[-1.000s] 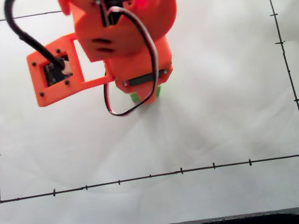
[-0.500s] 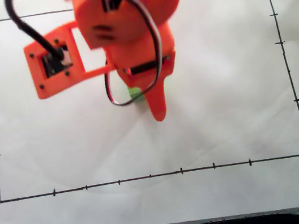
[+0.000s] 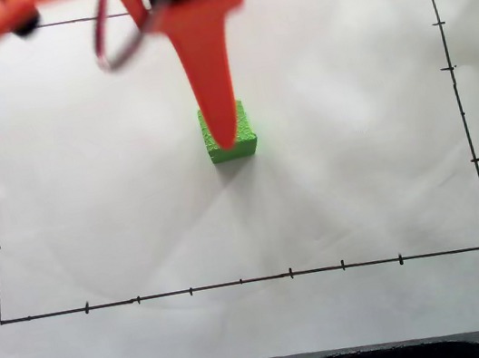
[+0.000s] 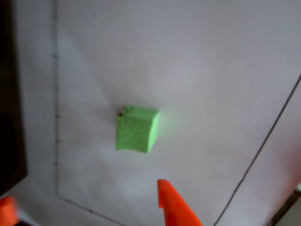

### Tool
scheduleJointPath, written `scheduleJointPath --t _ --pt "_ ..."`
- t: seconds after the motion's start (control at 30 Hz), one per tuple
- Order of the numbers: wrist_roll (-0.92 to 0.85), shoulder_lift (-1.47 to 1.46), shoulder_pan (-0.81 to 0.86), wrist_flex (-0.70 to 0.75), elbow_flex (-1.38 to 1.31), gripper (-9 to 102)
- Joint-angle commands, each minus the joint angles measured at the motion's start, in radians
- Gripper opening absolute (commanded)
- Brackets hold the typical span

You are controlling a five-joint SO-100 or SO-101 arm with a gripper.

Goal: Grasp the colored block, Place it on the black dot, and then return the arm to the default position.

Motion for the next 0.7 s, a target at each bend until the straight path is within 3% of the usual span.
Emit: scheduleJointPath --t 0.0,0.37,0.67 --pt "-0.026 0.144 0.021 0.005 0.052 34" --pt "-0.098 0.515 0.063 -0.081 0.373 1" --pt "-0.083 0.696 0.058 -0.278 0.63 0"
